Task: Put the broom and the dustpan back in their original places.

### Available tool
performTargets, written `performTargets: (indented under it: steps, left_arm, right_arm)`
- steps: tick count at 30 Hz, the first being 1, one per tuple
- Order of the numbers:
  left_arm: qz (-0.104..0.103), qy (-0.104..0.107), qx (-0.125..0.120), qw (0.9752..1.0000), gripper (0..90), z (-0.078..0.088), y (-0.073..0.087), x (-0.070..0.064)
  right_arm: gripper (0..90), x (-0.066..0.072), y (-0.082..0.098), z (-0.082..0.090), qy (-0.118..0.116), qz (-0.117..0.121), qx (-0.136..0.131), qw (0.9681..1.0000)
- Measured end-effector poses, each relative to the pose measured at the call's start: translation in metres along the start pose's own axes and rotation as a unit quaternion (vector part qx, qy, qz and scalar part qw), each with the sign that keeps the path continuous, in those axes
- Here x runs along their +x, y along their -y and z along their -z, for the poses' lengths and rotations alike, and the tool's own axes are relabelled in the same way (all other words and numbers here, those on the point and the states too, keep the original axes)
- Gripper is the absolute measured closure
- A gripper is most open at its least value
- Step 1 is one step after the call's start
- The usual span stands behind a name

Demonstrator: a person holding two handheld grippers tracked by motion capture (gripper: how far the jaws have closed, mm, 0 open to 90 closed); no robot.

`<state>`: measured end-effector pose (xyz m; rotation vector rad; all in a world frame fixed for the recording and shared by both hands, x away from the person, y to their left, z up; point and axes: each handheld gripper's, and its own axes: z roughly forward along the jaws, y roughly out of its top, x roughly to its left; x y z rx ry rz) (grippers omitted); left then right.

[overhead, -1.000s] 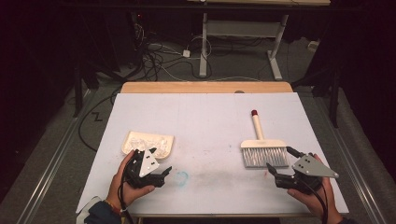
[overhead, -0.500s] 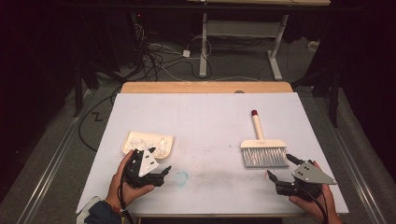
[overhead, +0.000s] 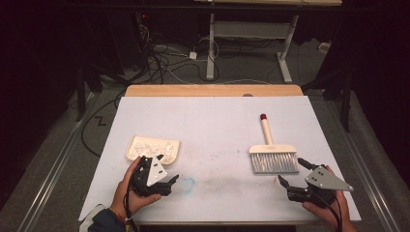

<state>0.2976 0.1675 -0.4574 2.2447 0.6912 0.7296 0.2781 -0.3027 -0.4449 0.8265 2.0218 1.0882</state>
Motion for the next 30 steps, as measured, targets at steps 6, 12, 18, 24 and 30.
performTargets:
  steps: [6, 12, 18, 24, 30]
  left_arm:
    - [0.000, 0.004, 0.009, 1.0000, 18.8, -0.003, 0.000, -0.001]
    - [-0.001, 0.005, 0.011, 0.9999, 18.8, -0.005, -0.001, -0.002]
    - [-0.013, 0.008, 0.020, 0.9997, 18.8, -0.010, -0.002, -0.005]
    - [-0.014, 0.011, 0.025, 0.9995, 18.8, -0.013, -0.004, -0.006]
    - [-0.017, 0.011, 0.026, 0.9995, 18.8, -0.017, -0.008, -0.007]
  right_arm:
    - [16.7, 0.000, 0.000, -0.001, -0.005, -0.002, -0.001, 1.0000]
    - [16.6, -0.001, 0.000, -0.002, -0.005, 0.002, 0.003, 1.0000]
    - [16.5, -0.002, -0.002, 0.003, -0.005, -0.006, -0.013, 0.9999]
    - [16.5, -0.001, -0.002, 0.002, -0.006, -0.002, -0.012, 0.9999]
    - [16.5, -0.005, 0.000, 0.002, -0.001, -0.009, -0.014, 0.9999]
